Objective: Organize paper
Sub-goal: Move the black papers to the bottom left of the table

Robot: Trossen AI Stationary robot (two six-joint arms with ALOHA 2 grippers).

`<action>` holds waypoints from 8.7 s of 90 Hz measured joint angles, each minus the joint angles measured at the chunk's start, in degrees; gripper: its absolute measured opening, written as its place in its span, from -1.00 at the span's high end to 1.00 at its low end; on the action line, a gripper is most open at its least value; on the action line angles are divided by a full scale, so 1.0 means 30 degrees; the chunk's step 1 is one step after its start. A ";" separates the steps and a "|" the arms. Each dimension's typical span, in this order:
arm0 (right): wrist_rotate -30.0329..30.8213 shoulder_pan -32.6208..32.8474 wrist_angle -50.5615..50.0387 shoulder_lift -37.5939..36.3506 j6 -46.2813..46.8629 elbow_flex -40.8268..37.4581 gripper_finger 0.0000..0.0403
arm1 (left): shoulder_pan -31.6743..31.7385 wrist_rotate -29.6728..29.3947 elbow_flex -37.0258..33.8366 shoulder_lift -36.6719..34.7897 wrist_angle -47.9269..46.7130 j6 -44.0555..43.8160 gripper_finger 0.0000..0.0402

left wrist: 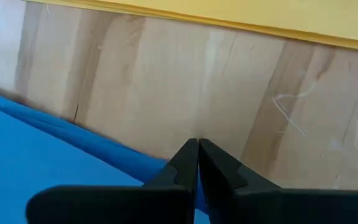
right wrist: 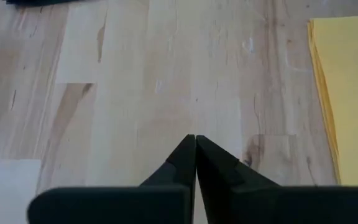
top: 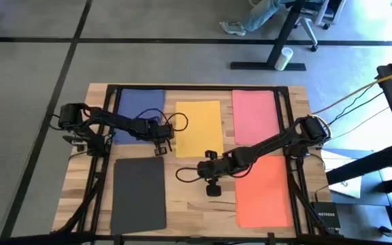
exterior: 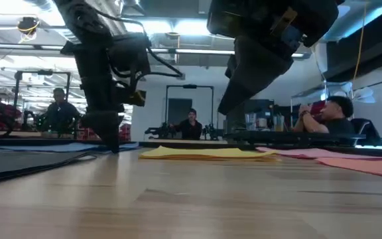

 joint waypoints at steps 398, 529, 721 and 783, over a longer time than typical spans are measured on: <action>0.0568 -0.0007 -0.0809 -0.0969 -0.0226 0.0000 1.00 | -0.7011 0.1326 -0.4436 -0.7227 -0.7675 -1.3906 1.00; 0.0565 -0.0007 -0.0809 -0.0969 -0.0153 -0.0007 1.00 | -0.3036 -0.1686 -0.6263 -0.7286 -0.7783 -1.6366 1.00; 0.0561 0.0000 -0.0758 -0.0969 -0.0084 -0.0007 1.00 | -0.0306 -0.1188 -0.7358 -0.9450 -0.0040 -1.5733 1.00; 0.0568 -0.0004 -0.0765 -0.0969 -0.0087 -0.0007 1.00 | -0.0299 -0.1536 -0.6405 -1.1358 0.0133 -1.4462 1.00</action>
